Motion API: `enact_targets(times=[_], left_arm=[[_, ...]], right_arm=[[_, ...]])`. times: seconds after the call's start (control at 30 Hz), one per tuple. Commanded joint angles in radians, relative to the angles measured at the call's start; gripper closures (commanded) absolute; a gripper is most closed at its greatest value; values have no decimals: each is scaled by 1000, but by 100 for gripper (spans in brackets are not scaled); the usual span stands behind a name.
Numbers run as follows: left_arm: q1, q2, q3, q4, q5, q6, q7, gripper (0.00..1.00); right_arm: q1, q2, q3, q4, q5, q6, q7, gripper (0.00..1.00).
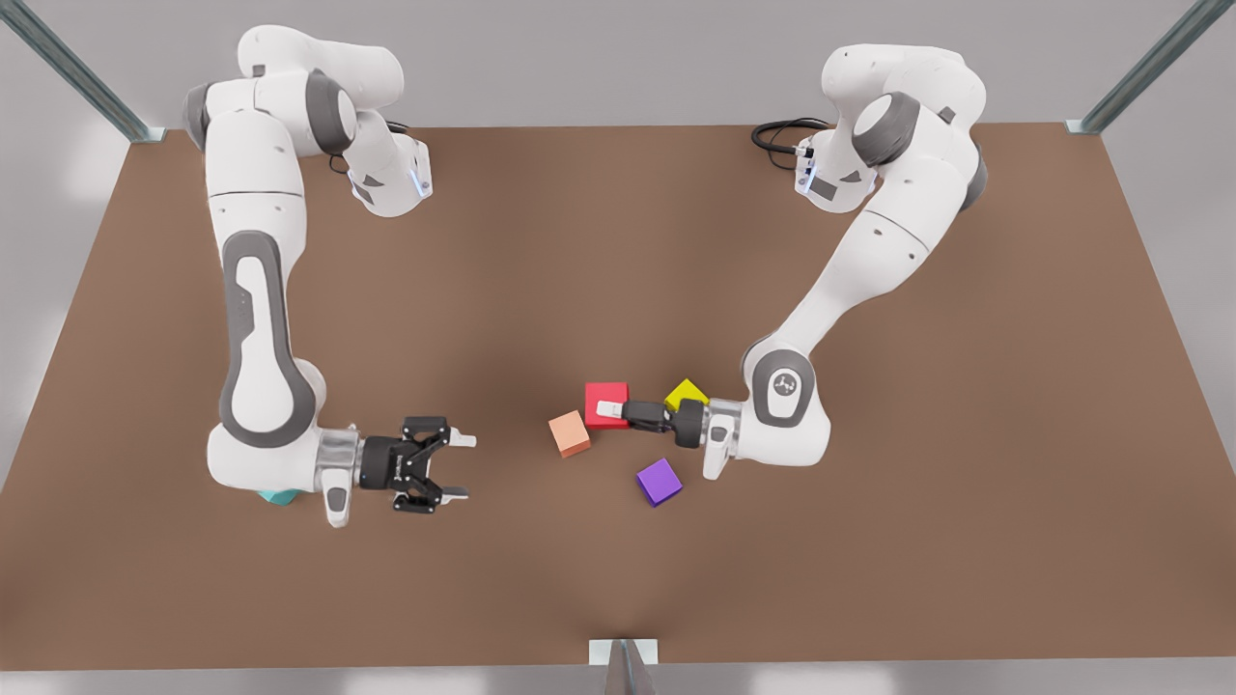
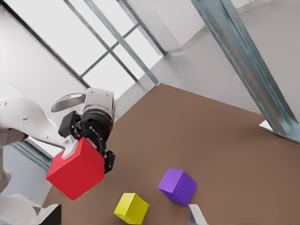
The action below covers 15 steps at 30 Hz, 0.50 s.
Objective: Pick up red wooden cube and pass to hand red wooden cube and place in blue wooden cube
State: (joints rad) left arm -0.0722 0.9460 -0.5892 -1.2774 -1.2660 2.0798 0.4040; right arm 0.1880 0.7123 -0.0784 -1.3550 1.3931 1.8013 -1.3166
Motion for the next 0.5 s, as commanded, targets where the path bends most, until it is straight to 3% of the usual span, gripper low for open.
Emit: enact_targets(times=[0.0,0.1,0.2,0.47], left_arm=[[0,-1,-1,0,-15,-4,139,36],[0,0,-1,0,-19,-4,139,36],[0,2,-1,0,-19,-4,142,36],[0,20,0,9,-19,-4,148,36]], right_arm=[[14,9,0,0,83,32,-820,0],[39,12,0,-24,122,58,-820,0],[62,-77,0,-157,141,73,-825,0],[91,-99,45,-230,205,78,-880,0]])
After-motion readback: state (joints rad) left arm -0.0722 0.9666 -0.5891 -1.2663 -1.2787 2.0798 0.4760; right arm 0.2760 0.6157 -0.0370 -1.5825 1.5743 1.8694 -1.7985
